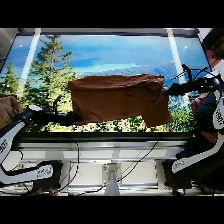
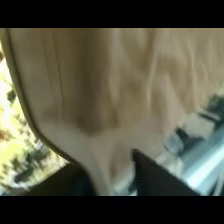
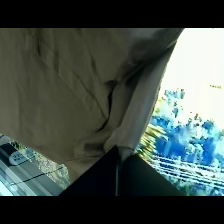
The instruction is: Fold the clothes and pants, and hang the long-sleeved shirts on hangers.
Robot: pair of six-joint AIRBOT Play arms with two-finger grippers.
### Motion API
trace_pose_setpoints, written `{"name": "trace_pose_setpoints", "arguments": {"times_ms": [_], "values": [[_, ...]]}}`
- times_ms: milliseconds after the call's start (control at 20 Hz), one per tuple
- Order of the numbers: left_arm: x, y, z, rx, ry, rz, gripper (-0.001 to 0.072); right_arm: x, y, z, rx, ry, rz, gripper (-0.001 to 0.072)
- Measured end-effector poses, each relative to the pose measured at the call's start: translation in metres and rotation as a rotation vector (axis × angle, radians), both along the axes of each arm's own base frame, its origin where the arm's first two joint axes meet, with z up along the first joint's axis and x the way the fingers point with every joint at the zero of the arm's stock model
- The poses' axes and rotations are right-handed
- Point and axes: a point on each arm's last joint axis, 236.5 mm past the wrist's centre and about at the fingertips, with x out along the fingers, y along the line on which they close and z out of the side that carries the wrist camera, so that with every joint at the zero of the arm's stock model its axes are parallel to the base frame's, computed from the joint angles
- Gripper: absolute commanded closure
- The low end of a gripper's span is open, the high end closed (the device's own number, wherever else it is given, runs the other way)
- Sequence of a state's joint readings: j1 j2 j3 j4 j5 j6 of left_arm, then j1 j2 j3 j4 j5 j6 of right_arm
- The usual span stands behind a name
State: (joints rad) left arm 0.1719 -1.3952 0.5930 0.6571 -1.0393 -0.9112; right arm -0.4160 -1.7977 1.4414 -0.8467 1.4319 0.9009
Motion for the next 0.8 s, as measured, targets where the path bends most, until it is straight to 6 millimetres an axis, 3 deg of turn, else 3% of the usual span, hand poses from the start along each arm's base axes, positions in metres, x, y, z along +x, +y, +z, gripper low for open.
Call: {"name": "trace_pose_setpoints", "arguments": {"times_ms": [50,250,450,550,650,800], "values": [[0.005,0.002,-0.002,0.013,-0.021,0.007,0.0692,-0.001,0.001,0.0,0.003,0.002,0.002,0.07],[0.02,-0.003,0.005,-0.012,-0.081,0.036,0.0693,-0.002,0.002,0.008,0.007,-0.005,0.01,0.07],[0.045,-0.007,0.031,-0.043,-0.179,0.043,0.0693,0.001,0.004,0.037,-0.009,-0.083,0.02,0.07],[0.062,-0.008,0.059,-0.049,-0.271,0.023,0.0693,0.003,0.007,0.062,-0.014,-0.148,0.025,0.07],[0.085,-0.007,0.102,-0.042,-0.404,0.005,0.0693,0.006,0.012,0.092,-0.013,-0.228,0.026,0.07],[0.111,-0.004,0.192,-0.013,-0.657,-0.022,0.0693,0.003,0.024,0.149,-0.011,-0.366,0.025,0.07]]}}
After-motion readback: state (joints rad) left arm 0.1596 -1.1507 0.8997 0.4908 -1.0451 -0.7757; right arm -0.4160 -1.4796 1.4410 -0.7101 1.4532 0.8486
